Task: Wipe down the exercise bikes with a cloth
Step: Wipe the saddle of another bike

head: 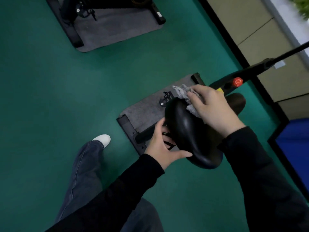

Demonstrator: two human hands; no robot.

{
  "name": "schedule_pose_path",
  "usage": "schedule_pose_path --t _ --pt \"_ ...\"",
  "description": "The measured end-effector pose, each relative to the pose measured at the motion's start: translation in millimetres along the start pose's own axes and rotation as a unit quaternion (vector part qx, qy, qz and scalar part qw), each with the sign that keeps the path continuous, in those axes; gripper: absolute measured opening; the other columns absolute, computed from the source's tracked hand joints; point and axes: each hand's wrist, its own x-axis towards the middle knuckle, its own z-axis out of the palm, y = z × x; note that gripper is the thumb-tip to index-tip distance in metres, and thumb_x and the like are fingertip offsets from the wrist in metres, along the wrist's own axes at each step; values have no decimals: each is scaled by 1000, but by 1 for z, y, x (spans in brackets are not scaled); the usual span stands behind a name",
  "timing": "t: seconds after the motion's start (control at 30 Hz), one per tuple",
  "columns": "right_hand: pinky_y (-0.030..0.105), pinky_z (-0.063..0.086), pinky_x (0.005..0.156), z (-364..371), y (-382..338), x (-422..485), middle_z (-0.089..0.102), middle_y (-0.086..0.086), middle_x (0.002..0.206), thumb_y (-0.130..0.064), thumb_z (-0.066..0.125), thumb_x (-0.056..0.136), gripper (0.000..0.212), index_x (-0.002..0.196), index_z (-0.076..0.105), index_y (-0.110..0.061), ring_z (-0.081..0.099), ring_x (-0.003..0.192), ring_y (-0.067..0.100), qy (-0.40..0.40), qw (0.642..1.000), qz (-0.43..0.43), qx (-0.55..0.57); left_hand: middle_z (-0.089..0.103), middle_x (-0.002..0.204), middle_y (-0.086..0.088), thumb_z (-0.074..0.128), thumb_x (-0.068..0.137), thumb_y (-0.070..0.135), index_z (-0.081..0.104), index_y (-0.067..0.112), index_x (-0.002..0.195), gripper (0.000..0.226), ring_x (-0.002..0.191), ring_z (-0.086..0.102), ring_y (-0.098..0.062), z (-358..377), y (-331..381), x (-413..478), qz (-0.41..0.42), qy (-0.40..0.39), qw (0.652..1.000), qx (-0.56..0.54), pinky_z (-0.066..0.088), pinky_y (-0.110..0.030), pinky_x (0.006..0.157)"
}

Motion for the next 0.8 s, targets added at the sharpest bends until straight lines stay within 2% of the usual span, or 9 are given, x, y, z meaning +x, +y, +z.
schedule_pose_path --t 0.1,0.17,0.27,0.33,0.4,0.53,0.6,0.7,0.8 --pt "32 36 86 4 0 -28 63 11 96 -21 51 97 23 111 63 -8 50 96 28 73 996 39 -29 50 113 17 90 53 23 17 32 140 114 79 56 8 -2 3 1 -12 -6 1000 27 43 -17 70" --pt "35 39 89 6 0 -45 64 12 97 -18 55 94 25 114 63 -6 50 96 30 115 990 62 -51 52 109 16 91 52 19 20 34 134 109 74 58 8 -5 7 2 -17 -15 999 35 44 -18 68" --pt "36 43 88 5 -2 -70 62 12 98 -17 60 92 22 108 66 -3 51 95 29 167 980 90 -53 57 109 4 89 53 11 33 22 131 96 66 62 2 -16 18 5 -41 -19 999 6 49 -18 63" --pt "33 42 86 5 -3 -87 59 10 99 -17 63 90 21 105 68 -3 50 95 27 195 973 119 -47 57 108 -1 83 58 11 39 27 127 83 64 62 1 -31 29 9 -42 -17 999 12 51 -16 61" --pt "31 41 84 6 -5 -102 57 10 99 -16 64 89 21 104 68 -2 50 94 26 217 961 168 -41 57 103 3 80 64 9 41 35 122 74 66 61 1 -45 44 18 -38 -18 998 54 52 -16 61" --pt "36 45 82 7 -18 -119 57 9 97 -13 64 88 21 105 69 -3 52 92 27 268 927 260 -12 56 108 6 76 75 13 47 32 119 56 72 58 0 -67 83 43 -8 -42 987 155 47 -19 67" --pt "30 42 83 4 -28 -119 57 9 97 -12 64 88 21 106 69 -3 52 92 27 302 908 288 8 57 104 10 72 79 15 50 29 118 46 71 57 8 -68 104 56 13 -81 978 194 46 -11 66" --pt "20 37 84 -3 -45 -114 58 9 96 -8 65 87 21 106 69 -2 53 93 26 346 880 322 37 60 99 12 66 85 14 55 25 114 34 75 55 4 -60 134 70 39 -126 964 231 41 -2 66" --pt "13 33 86 -11 -60 -110 58 8 97 -7 65 87 20 107 69 -3 53 95 24 367 859 349 71 65 100 0 61 88 10 62 17 109 22 89 59 -11 -45 159 76 48 -183 947 259 44 -15 82"
